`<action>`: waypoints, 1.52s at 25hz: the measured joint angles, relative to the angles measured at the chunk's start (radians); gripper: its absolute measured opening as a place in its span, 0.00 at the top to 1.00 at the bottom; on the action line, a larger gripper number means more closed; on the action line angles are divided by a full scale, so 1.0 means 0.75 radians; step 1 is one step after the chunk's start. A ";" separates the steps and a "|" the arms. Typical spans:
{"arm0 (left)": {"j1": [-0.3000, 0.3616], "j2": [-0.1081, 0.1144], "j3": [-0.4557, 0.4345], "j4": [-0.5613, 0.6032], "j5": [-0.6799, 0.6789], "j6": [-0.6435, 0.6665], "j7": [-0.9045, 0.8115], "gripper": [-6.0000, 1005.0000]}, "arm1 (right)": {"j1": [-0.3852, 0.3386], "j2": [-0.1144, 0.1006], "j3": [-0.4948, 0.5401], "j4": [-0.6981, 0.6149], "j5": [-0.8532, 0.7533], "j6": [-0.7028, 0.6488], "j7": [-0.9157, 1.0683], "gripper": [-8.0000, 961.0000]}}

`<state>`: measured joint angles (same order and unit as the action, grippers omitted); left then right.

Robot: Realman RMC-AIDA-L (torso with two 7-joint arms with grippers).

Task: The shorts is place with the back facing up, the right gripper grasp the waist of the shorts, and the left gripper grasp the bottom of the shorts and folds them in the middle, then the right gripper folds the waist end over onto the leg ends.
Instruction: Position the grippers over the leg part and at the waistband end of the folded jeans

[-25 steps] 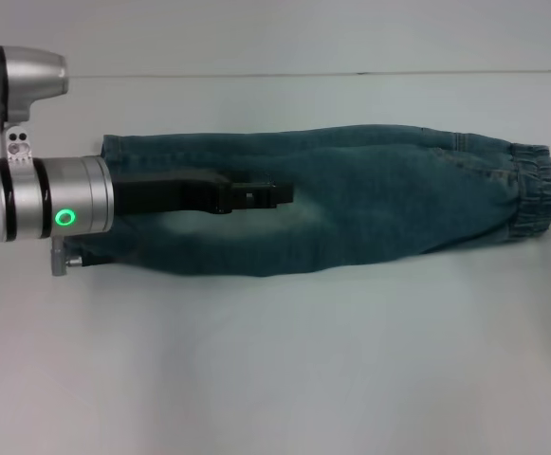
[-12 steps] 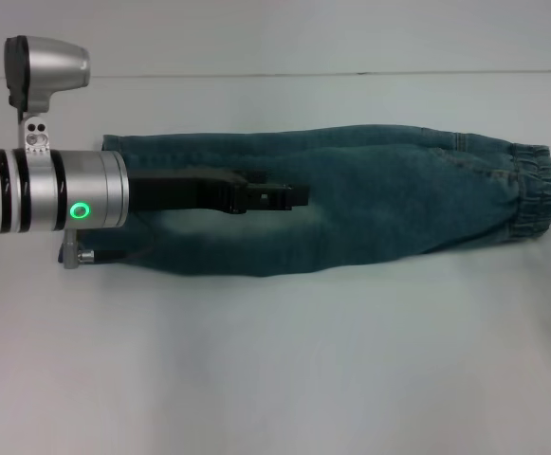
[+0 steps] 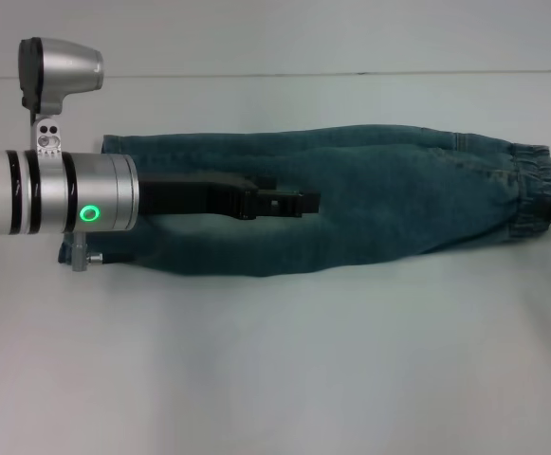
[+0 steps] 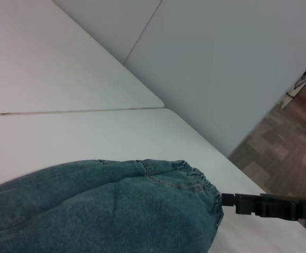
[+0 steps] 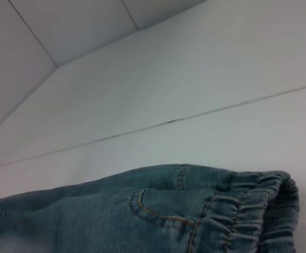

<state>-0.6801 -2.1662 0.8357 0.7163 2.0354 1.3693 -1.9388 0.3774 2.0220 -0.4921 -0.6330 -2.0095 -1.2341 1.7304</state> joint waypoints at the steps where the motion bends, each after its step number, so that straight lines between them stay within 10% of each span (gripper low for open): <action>1: 0.000 0.000 0.000 0.000 0.000 0.000 -0.002 0.08 | 0.004 0.000 -0.001 0.004 0.000 0.004 -0.001 0.10; 27: -0.017 0.004 0.004 0.002 0.007 -0.003 -0.027 0.08 | 0.039 0.010 -0.035 0.087 -0.004 0.052 -0.028 0.21; 38: -0.014 0.004 0.004 -0.012 0.009 -0.001 -0.029 0.08 | 0.041 0.003 -0.035 0.087 -0.004 0.065 -0.033 0.80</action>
<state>-0.6903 -2.1628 0.8390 0.7073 2.0425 1.3683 -1.9604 0.4080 2.0241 -0.5186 -0.5674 -2.0126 -1.1852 1.7059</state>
